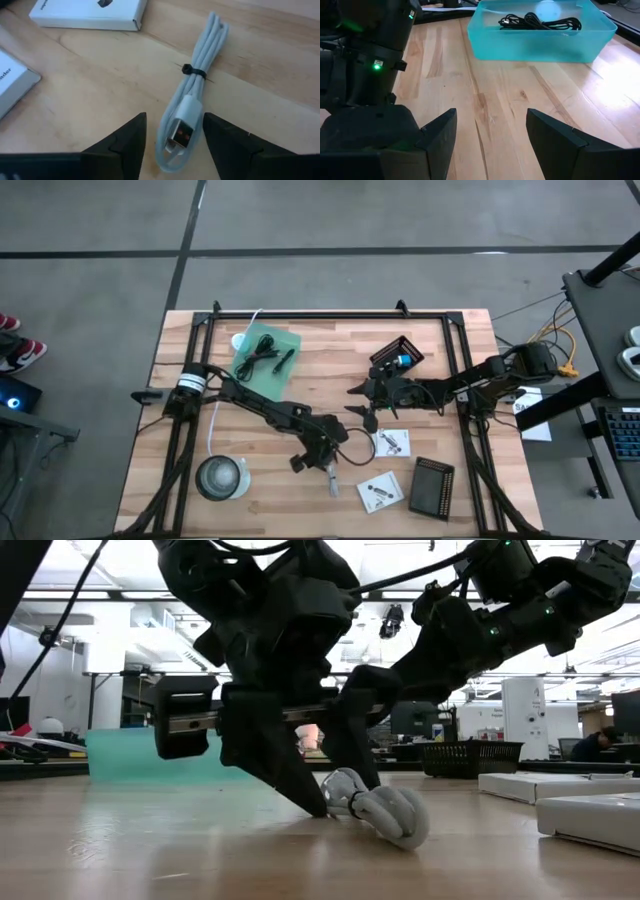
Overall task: Pick and place items into bin
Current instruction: Put the white charger cable into the light blue bin
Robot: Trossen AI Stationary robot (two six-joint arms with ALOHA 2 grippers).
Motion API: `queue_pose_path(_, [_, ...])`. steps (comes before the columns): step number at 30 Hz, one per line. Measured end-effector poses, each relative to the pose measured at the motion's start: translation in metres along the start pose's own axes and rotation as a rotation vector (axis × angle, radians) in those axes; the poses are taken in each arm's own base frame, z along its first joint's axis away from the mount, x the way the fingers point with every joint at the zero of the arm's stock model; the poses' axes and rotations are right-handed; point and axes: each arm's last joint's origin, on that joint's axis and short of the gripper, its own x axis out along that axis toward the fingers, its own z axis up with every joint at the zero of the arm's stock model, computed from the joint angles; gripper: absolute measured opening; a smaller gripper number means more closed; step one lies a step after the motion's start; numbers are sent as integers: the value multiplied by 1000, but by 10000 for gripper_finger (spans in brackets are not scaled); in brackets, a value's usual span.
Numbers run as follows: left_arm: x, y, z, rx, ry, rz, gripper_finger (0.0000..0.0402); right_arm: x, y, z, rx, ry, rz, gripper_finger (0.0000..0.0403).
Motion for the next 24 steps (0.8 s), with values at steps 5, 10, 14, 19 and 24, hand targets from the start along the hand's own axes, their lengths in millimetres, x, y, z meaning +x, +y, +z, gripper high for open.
queue_pose_path(5, [0,-1,-1,-5,6,-8,125,0,0,0,0,0,0,224])
queue_pose_path(10, [0,-1,-1,-26,8,-8,65,0,0,0,0,0,0,224])
queue_pose_path(14, [-6,-1,2,-32,31,-1,25,0,0,0,0,-1,0,224])
queue_pose_path(19, [-22,-4,7,-61,120,2,8,0,0,0,3,1,1,224])
queue_pose_path(24, [-53,-8,17,-101,271,98,11,0,0,0,2,1,1,224])
